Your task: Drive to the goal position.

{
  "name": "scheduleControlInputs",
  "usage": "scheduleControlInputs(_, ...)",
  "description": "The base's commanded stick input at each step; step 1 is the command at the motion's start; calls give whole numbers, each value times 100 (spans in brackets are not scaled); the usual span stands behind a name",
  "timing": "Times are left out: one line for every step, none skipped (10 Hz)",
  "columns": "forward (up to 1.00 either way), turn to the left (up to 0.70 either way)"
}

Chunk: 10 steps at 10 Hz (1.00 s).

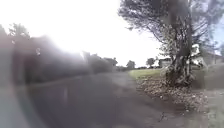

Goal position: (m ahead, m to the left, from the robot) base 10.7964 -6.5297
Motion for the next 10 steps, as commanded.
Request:
scheduleControlInputs(100,0)
scheduleControlInputs(100,0)
scheduleControlInputs(100,0)
scheduleControlInputs(100,0)
scheduleControlInputs(100,0)
scheduleControlInputs(100,0)
scheduleControlInputs(100,0)
scheduleControlInputs(100,0)
scheduleControlInputs(100,0)
scheduleControlInputs(100,0)
